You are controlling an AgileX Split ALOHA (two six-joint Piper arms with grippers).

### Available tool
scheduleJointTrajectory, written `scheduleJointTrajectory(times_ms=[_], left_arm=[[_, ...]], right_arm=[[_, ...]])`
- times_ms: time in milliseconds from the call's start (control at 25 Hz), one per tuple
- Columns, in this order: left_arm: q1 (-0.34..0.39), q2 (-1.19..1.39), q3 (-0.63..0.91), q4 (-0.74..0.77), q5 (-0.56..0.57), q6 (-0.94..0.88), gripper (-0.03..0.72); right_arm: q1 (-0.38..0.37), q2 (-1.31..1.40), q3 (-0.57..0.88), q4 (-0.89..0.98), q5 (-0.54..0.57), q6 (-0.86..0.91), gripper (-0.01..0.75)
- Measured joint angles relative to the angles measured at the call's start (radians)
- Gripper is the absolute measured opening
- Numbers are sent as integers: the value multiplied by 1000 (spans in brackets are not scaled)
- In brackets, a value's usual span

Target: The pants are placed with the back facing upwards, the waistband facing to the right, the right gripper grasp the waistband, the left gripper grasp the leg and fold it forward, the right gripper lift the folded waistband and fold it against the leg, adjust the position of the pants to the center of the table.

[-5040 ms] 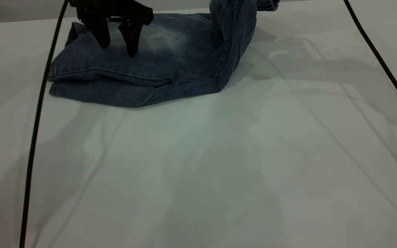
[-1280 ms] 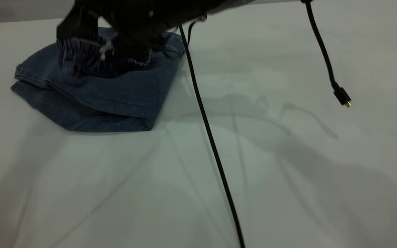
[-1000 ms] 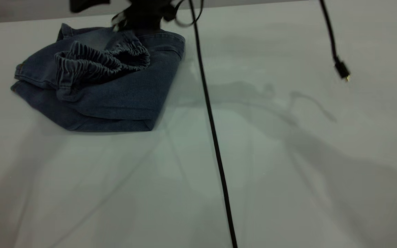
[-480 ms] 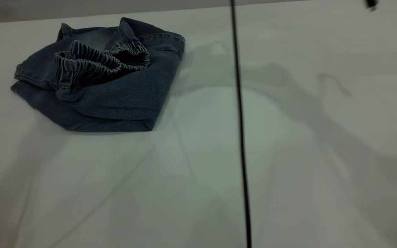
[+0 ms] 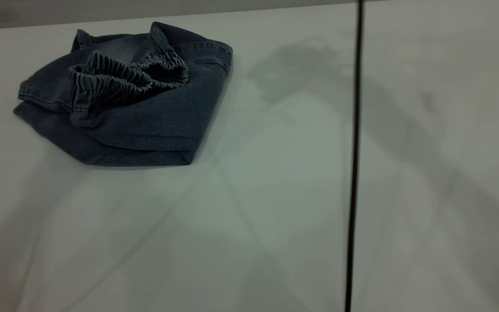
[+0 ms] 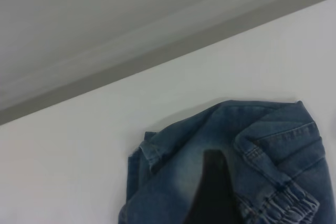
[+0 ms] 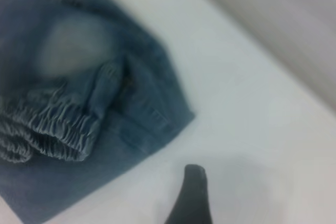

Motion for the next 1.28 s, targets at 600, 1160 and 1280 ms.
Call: scheduleJointTrajectory(times_ms=[600,1160,1280], left_arm=[[-49,87,181,-83,-3,28,515],[-140,283,271,-123,-5,28,515],[-146,331,271,-116,-5,28,515]], right_arm=[[2,-471,150,39,10,56,570],[2,-887,550,42,-123,49,570],[2,-900,578,42,-142,49,570]])
